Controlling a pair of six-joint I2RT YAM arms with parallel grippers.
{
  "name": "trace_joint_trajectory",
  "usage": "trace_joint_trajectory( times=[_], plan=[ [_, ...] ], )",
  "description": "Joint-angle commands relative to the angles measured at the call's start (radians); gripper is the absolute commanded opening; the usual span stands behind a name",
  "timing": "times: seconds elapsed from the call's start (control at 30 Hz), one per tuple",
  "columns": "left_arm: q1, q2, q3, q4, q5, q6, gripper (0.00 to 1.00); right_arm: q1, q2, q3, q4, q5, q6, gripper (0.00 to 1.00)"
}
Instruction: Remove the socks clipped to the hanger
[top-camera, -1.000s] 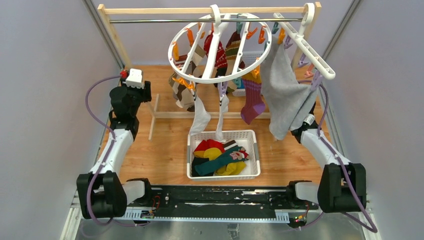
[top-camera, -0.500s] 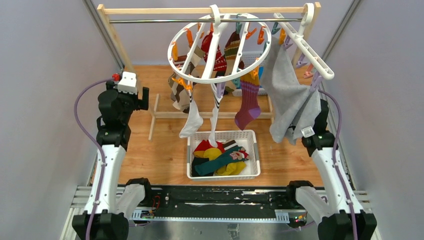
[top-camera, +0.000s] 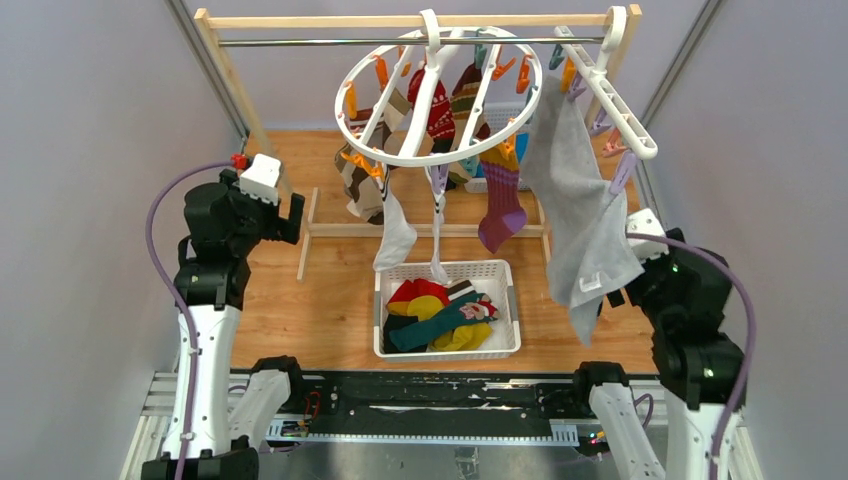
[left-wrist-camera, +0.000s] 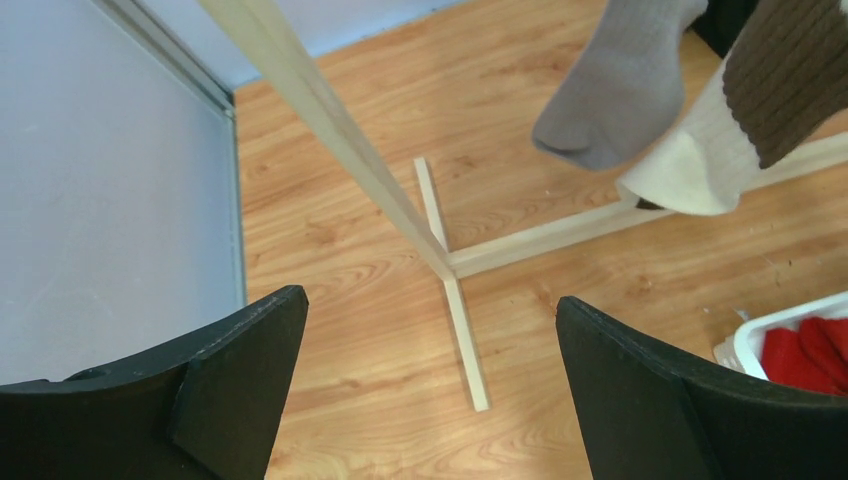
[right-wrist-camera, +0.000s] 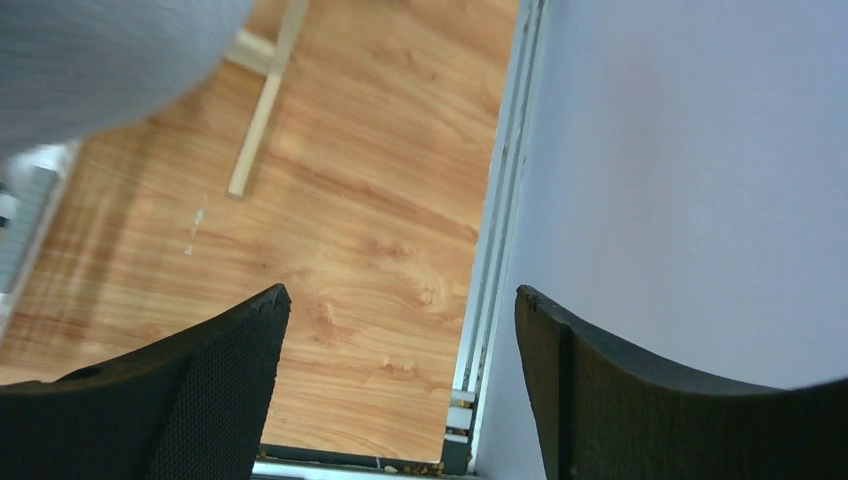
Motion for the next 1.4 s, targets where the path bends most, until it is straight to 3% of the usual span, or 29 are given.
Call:
trace_joint_trajectory(
  times=[0.0, 0.23, 0.3, 0.5, 0.67, 0.87, 1.07, 1.37],
  plan=[
    [-0.004, 0.039, 0.025, -0.040, 0.062, 0.010, 1.00, -0.055, -0.025, 0.193, -0.157, -0.173, 0.032, 0.81],
    [-0.006, 0.058, 0.036, 0.001, 0.054, -0.022, 1.00, -0.127, -0.003, 0.504, -0.143, -0.070, 0.066, 0.81],
    [-0.007, 0.062, 0.044, 0.007, 0.054, -0.032, 1.00, -0.141, 0.009, 0.584, -0.171, -0.154, 0.085, 0.81],
    [-0.031, 0.089, 0.054, 0.005, 0.084, -0.043, 1.00, -0.184, 0.077, 0.645, -0.265, -0.685, 0.156, 0.80],
    [-0.064, 0.083, 0.065, 0.007, 0.161, -0.037, 1.00, -0.204, 0.140, 0.541, -0.243, -0.843, 0.139, 0.80],
    [-0.099, 0.037, 0.037, 0.007, 0.277, -0.017, 1.00, -0.199, 0.195, 0.441, -0.161, -0.926, 0.129, 0.79],
    [-0.099, 0.029, 0.009, -0.039, 0.251, 0.013, 1.00, -0.072, 0.236, 0.377, -0.081, -0.847, 0.110, 0.78],
    [-0.098, 0.029, 0.026, -0.080, 0.170, 0.051, 1.00, 0.509, 0.240, 0.217, 0.071, -0.329, 0.134, 0.78]
  ],
)
